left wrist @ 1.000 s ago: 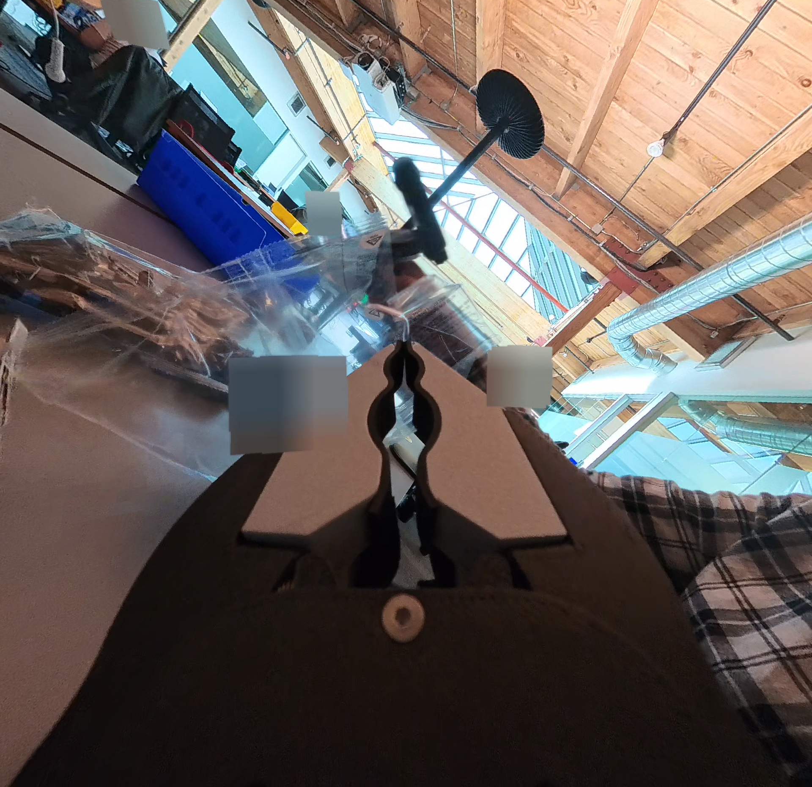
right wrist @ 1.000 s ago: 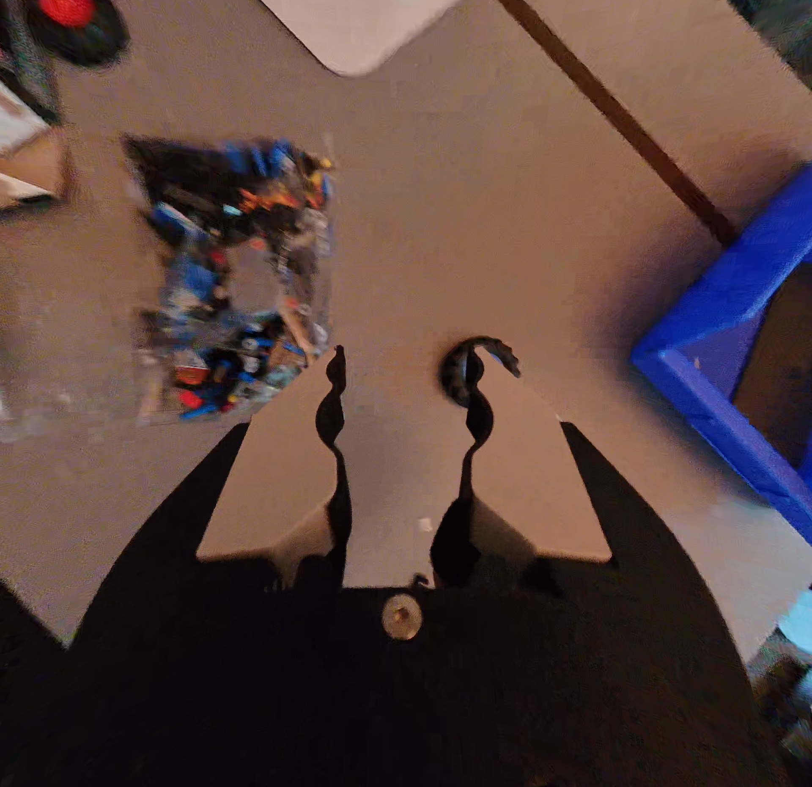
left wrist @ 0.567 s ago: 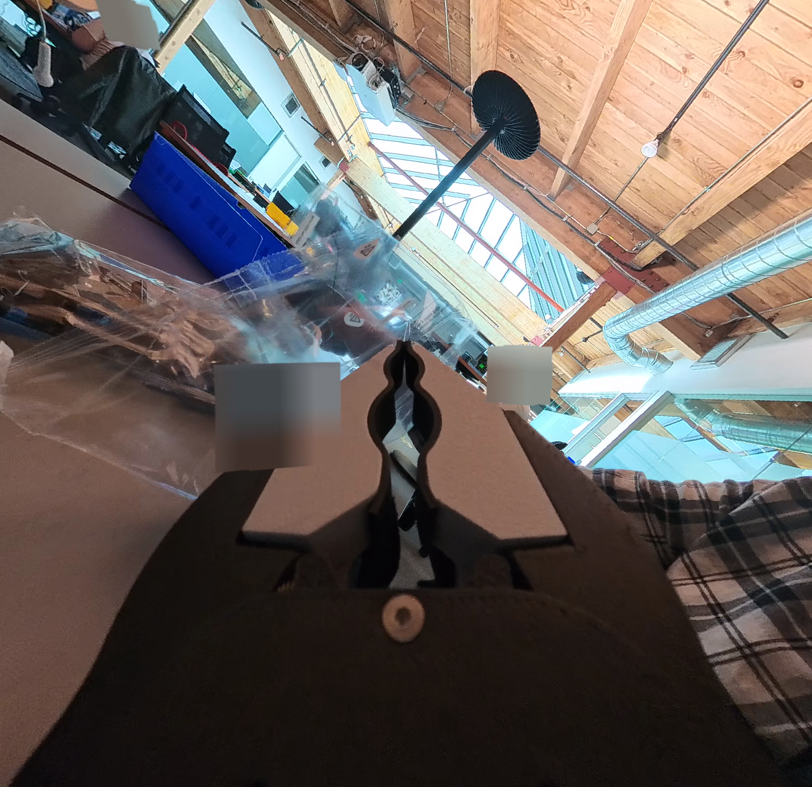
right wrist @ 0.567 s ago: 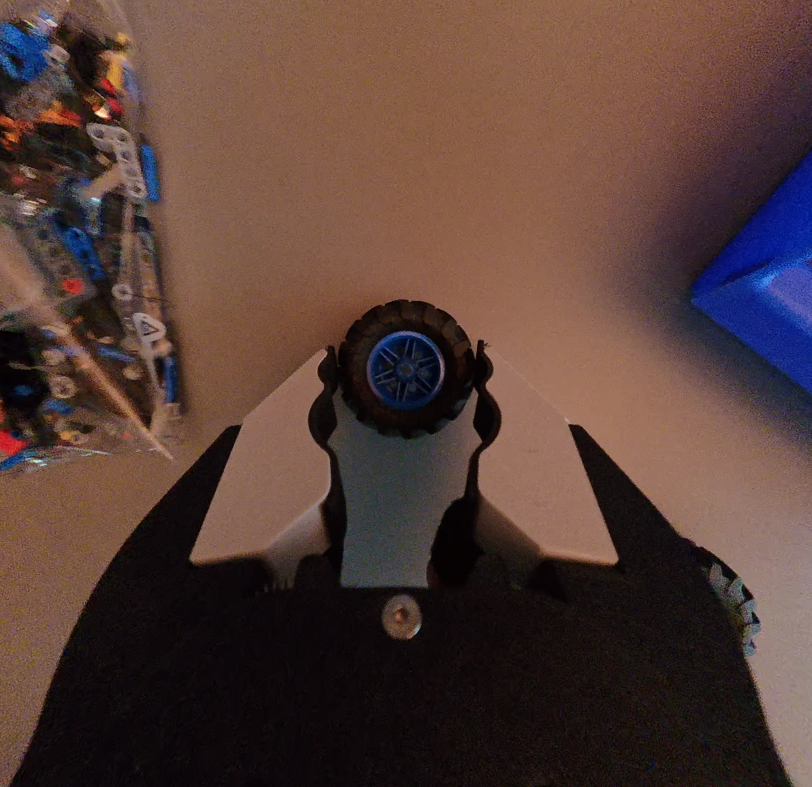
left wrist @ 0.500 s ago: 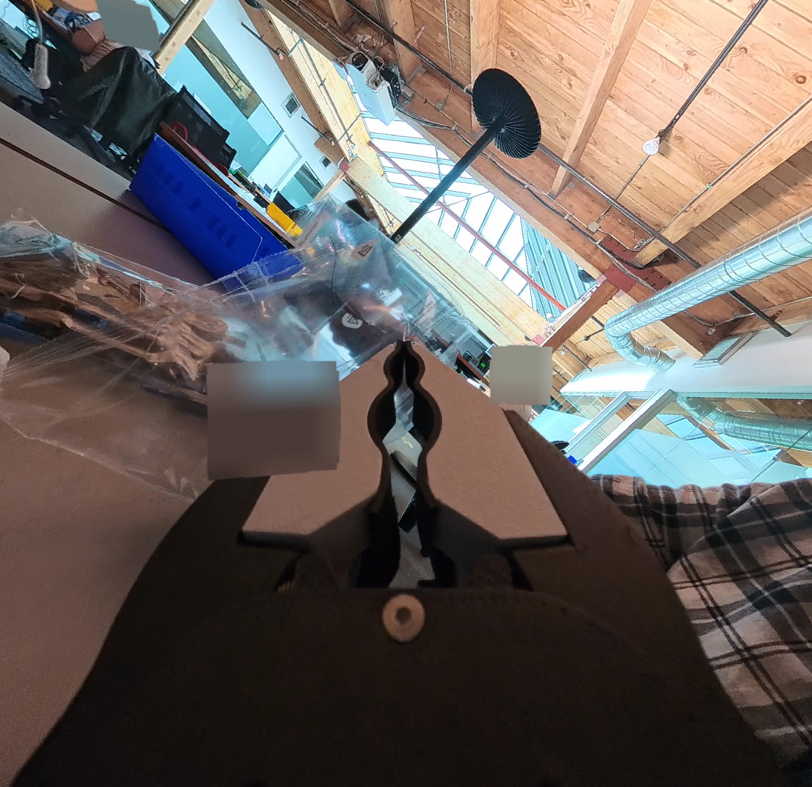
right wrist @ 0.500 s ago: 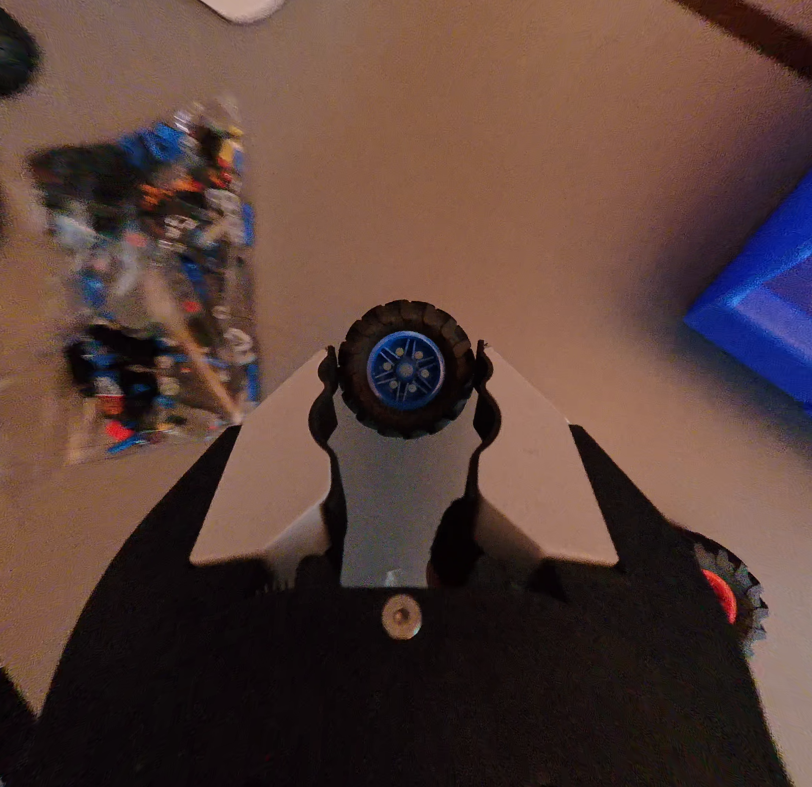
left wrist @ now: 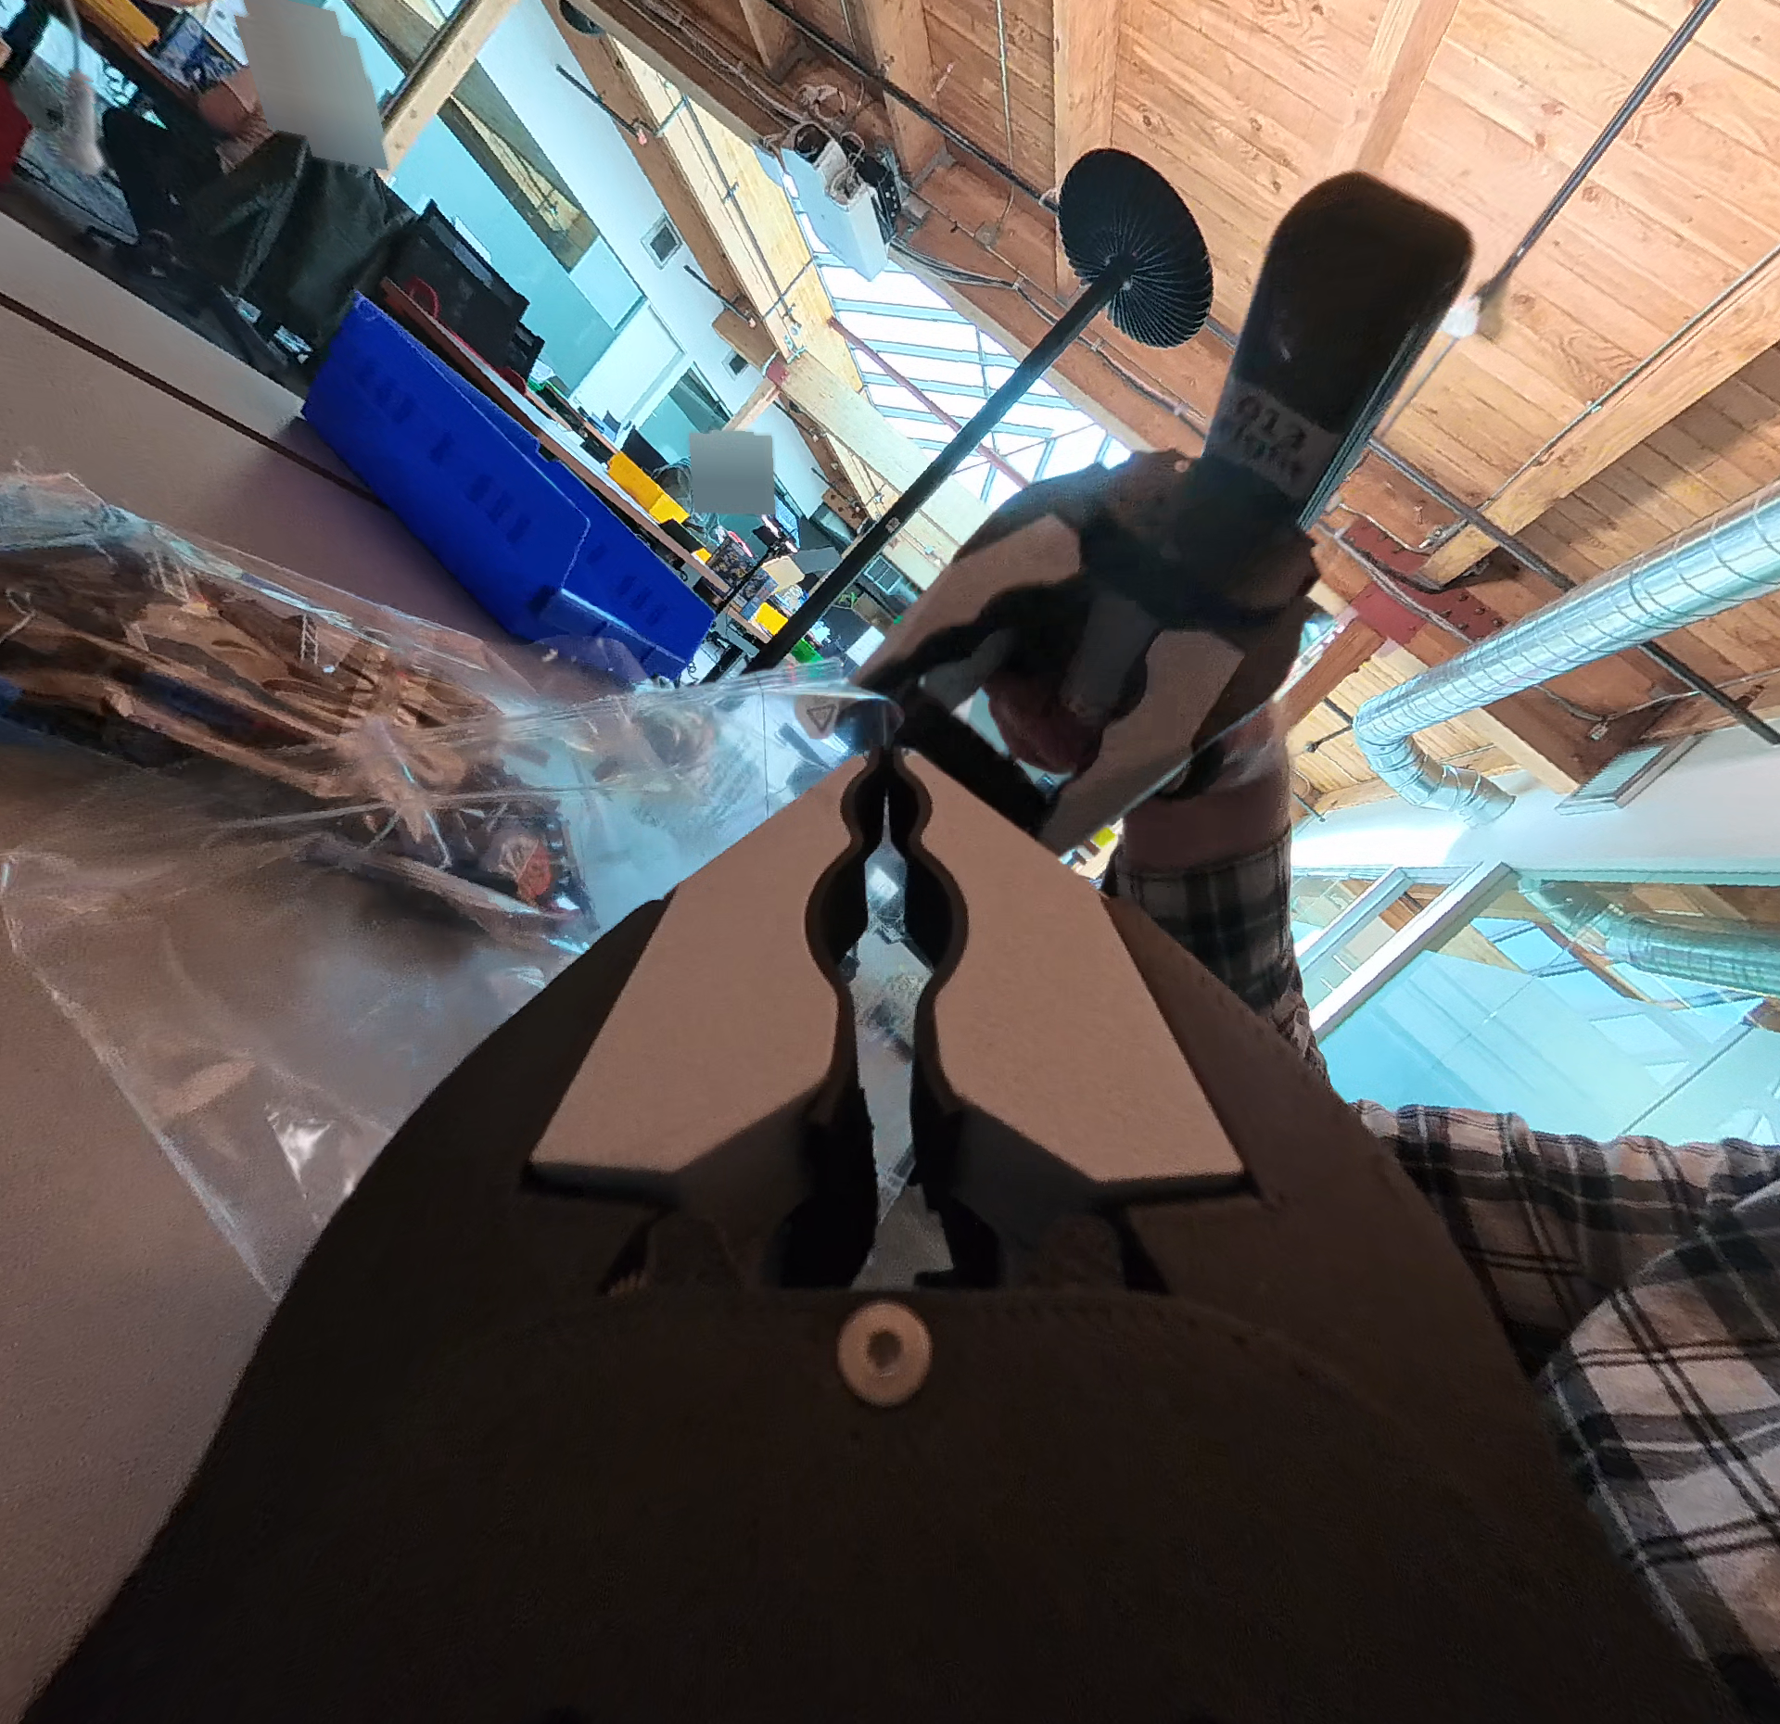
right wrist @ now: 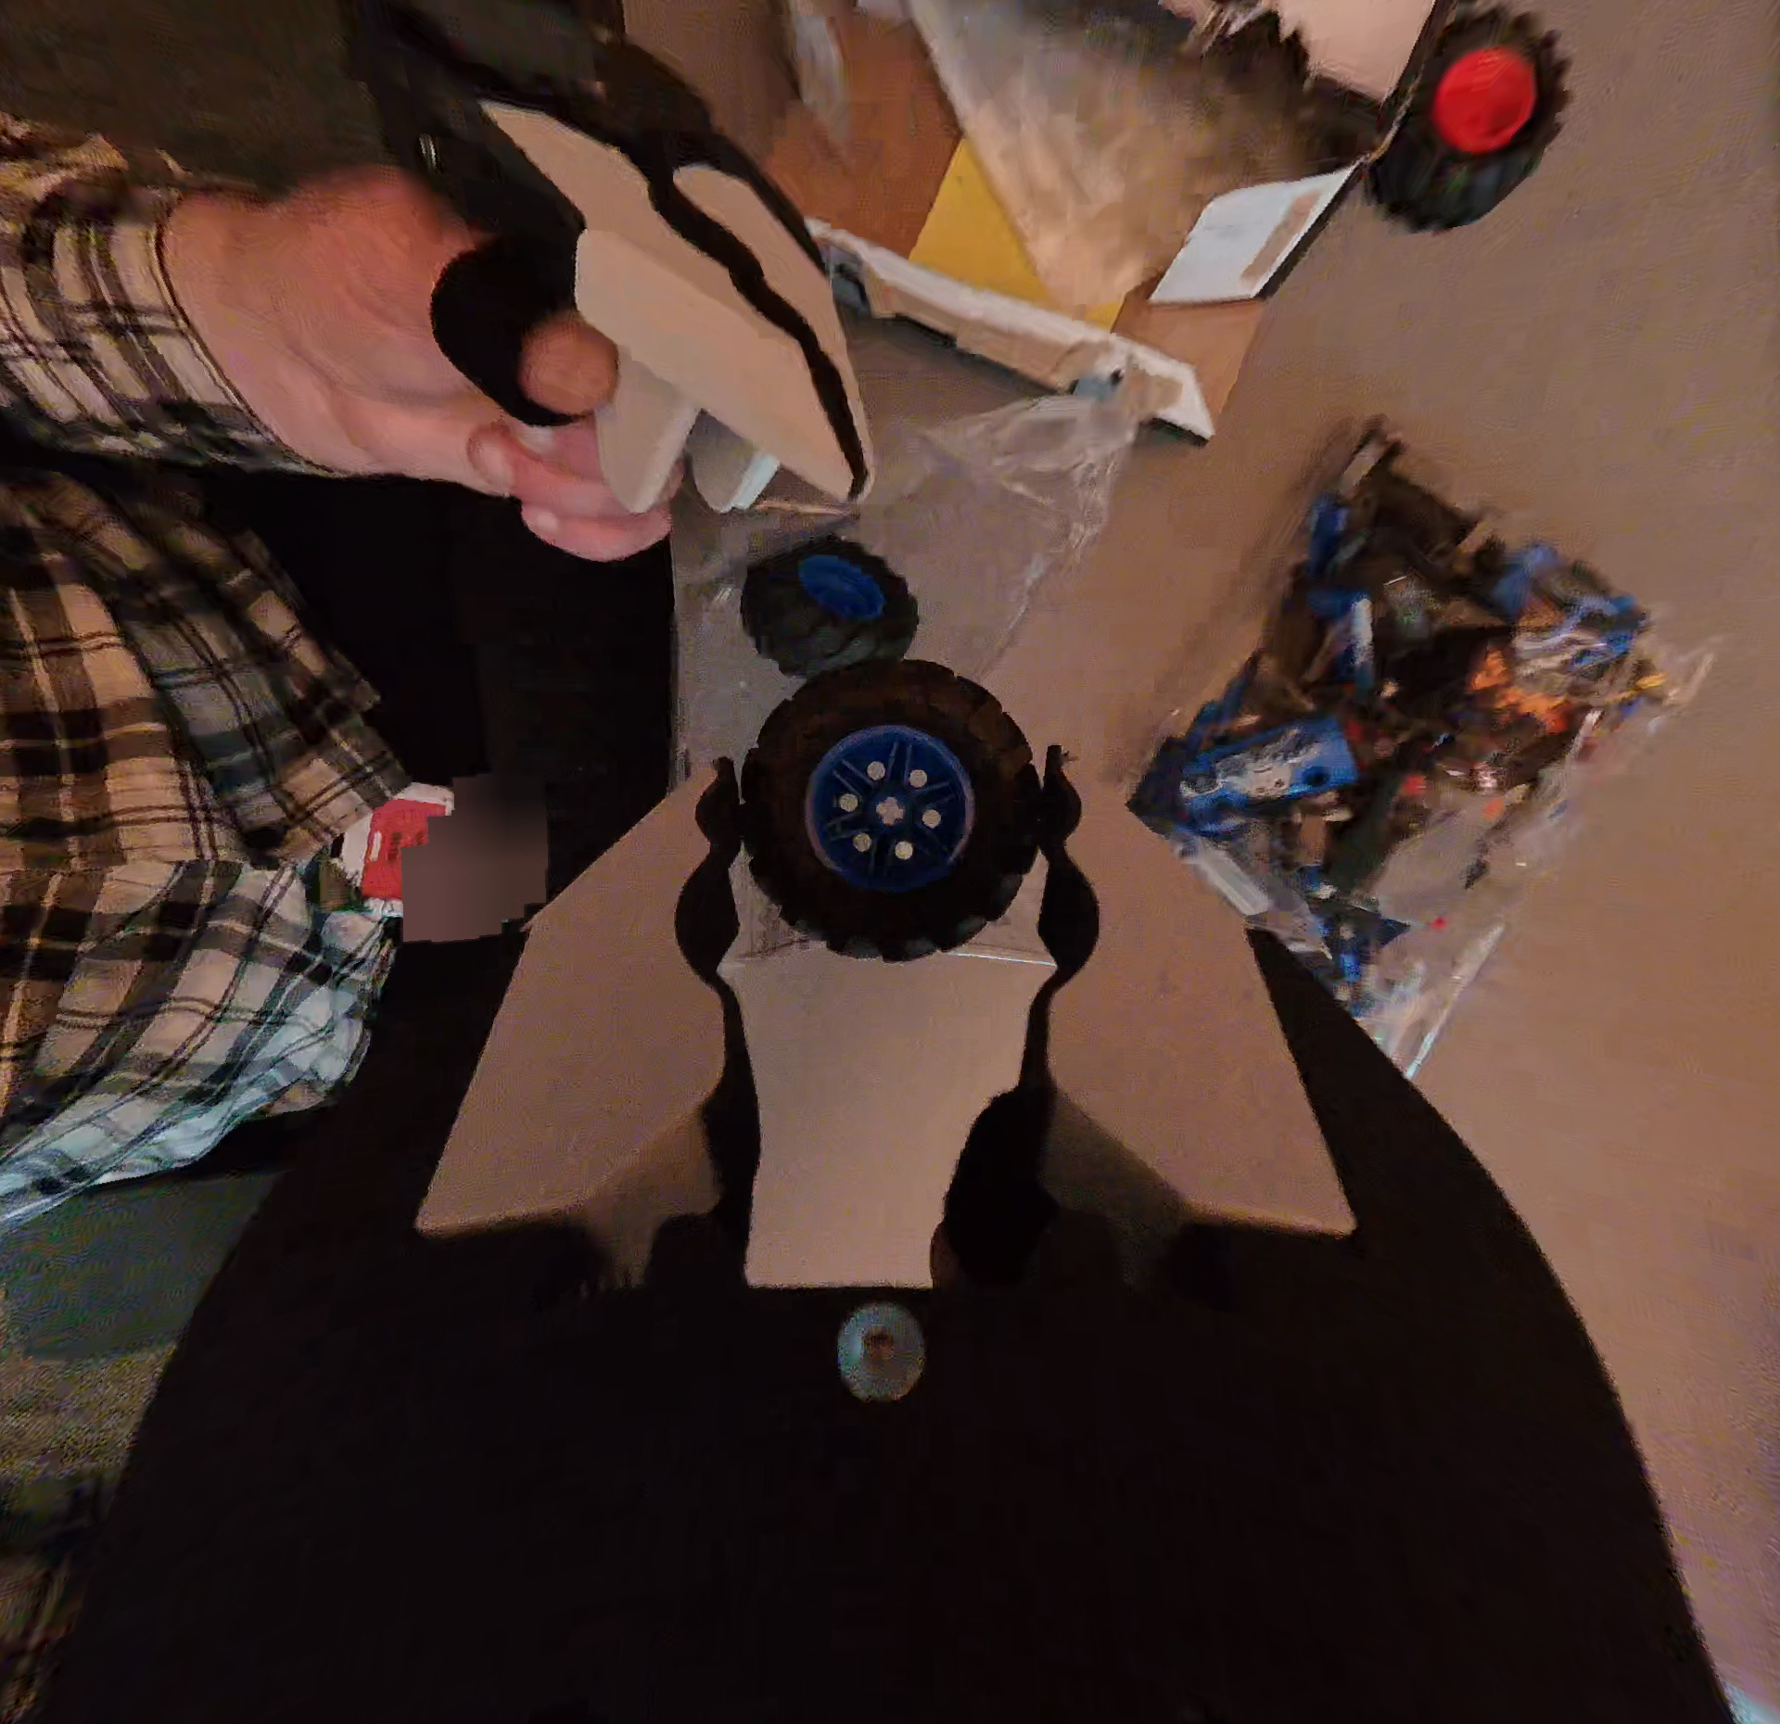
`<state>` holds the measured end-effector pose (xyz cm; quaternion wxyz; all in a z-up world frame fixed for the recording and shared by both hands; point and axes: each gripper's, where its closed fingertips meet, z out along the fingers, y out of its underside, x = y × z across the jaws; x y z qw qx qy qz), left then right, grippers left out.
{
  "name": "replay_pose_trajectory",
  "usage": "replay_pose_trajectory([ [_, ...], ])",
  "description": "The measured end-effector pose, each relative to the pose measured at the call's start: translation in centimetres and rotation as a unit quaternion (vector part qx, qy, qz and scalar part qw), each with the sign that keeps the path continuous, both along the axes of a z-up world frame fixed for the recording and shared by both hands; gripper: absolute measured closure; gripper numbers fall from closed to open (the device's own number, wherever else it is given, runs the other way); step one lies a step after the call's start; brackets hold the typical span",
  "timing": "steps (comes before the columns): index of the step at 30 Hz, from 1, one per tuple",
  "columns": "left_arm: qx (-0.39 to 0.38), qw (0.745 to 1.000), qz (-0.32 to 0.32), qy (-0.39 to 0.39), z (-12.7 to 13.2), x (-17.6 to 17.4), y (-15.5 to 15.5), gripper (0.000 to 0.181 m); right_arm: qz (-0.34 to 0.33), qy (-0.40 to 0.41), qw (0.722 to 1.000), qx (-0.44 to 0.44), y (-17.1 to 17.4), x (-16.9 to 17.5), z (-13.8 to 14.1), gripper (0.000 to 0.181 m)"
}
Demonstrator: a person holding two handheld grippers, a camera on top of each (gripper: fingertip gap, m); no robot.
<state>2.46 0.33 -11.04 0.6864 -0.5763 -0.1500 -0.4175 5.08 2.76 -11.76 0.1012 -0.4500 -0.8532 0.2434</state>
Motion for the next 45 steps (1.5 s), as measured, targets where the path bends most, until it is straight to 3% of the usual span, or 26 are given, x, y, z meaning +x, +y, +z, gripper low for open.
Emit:
replay_pose_trajectory([
  [6, 0.008, 1.000, -0.004, -0.006, -0.3, -0.2, 0.1, 0.181, 0.053, -0.038, 0.998, -0.011, -3.0, 0.4, -3.1, 0.120],
  [11, 0.029, 0.999, -0.035, -0.023, -0.2, 0.1, -0.1, 0.181, 0.065, -0.044, 0.996, 0.032, -3.3, -0.6, -5.4, 0.120],
  [14, 0.035, 0.998, -0.042, -0.038, -0.3, -0.1, -0.1, 0.181, 0.081, -0.039, 0.996, 0.017, -4.3, -1.2, -5.8, 0.120],
  [19, 0.035, 0.998, -0.027, -0.049, -0.5, -1.0, -0.1, 0.181, 0.032, -0.093, 0.995, 0.013, -3.6, -0.7, -6.7, 0.120],
  [27, 0.035, 0.997, -0.038, -0.056, -0.7, -0.7, 0.2, 0.181, 0.134, -0.011, 0.986, 0.094, -4.6, 0.4, -6.0, 0.120],
  [30, 0.037, 0.996, -0.052, -0.058, -0.6, -0.3, 0.1, 0.181, 0.108, -0.021, 0.984, 0.140, -3.0, -0.6, -7.2, 0.120],
  [34, 0.044, 0.994, -0.068, -0.068, -0.5, -0.1, -0.1, 0.181, 0.101, 0.004, 0.990, 0.101, -3.5, -1.8, -6.8, 0.120],
  [37, 0.053, 0.993, -0.077, -0.069, -0.1, 0.0, -0.3, 0.181, -0.022, 0.052, 0.995, 0.085, -1.4, -4.7, -5.1, 0.120],
  [39, 0.060, 0.992, -0.082, -0.070, 0.1, 0.1, -0.3, 0.181, -0.055, 0.052, 0.997, 0.034, -1.4, -5.2, -4.9, 0.121],
  [45, 0.085, 0.985, -0.114, -0.101, 0.5, 0.5, -0.5, 0.181, -0.055, 0.058, 0.997, -0.002, -2.7, -5.2, -5.0, 0.121],
])
